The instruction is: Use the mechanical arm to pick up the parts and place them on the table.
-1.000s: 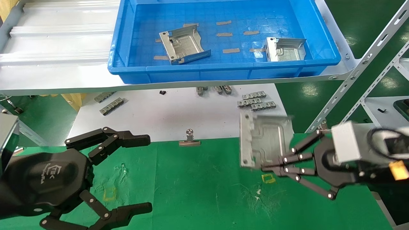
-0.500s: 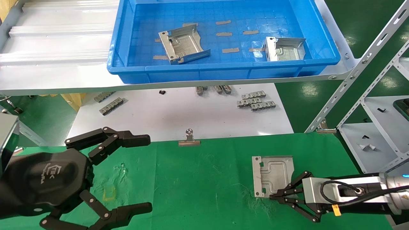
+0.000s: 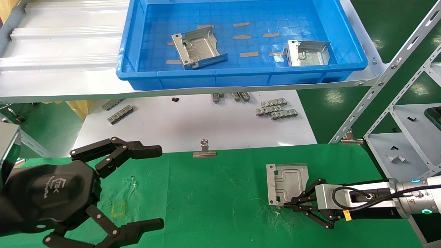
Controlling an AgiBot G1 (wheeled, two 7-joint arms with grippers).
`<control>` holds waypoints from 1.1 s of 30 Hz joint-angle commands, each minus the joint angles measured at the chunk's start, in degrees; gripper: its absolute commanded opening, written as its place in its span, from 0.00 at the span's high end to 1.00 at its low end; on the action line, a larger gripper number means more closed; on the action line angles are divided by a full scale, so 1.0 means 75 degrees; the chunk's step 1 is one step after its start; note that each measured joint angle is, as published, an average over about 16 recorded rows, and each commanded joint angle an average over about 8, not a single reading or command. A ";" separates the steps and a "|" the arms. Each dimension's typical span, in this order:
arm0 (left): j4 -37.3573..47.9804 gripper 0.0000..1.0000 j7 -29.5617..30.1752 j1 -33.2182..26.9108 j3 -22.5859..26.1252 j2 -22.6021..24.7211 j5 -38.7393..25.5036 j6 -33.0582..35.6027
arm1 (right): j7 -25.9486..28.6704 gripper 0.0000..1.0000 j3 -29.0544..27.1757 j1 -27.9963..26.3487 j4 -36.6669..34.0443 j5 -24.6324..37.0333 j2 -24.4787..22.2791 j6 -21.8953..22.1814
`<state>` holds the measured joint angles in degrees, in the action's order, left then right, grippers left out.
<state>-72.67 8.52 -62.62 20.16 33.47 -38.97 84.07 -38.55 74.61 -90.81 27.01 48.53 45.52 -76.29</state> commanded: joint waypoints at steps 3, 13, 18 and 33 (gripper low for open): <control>0.0000 0.00 0.0000 0.0000 0.0000 0.0000 0.0000 0.0000 | -0.0236 0.04 0.0024 -0.0093 -0.0663 0.0032 0.0257 -0.0315; 0.0000 0.00 -0.0001 0.0000 0.0002 -0.0001 0.0001 -0.0001 | -0.0886 0.00 0.0092 -0.0327 -0.1904 0.0191 0.0780 -0.0701; 0.0000 0.00 -0.0001 -0.0001 0.0002 -0.0001 0.0001 -0.0001 | -0.1053 0.00 0.0010 -0.0561 -0.2203 0.0076 0.0863 -0.1074; 0.0001 0.00 -0.0002 0.0000 0.0003 -0.0002 0.0003 -0.0002 | 0.1116 0.00 -0.0218 -0.0729 -0.1461 -0.1035 0.0319 -0.2049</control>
<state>-72.66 8.50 -62.62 20.19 33.46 -38.95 84.05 -31.39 73.07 -96.25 15.57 41.19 48.16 -91.70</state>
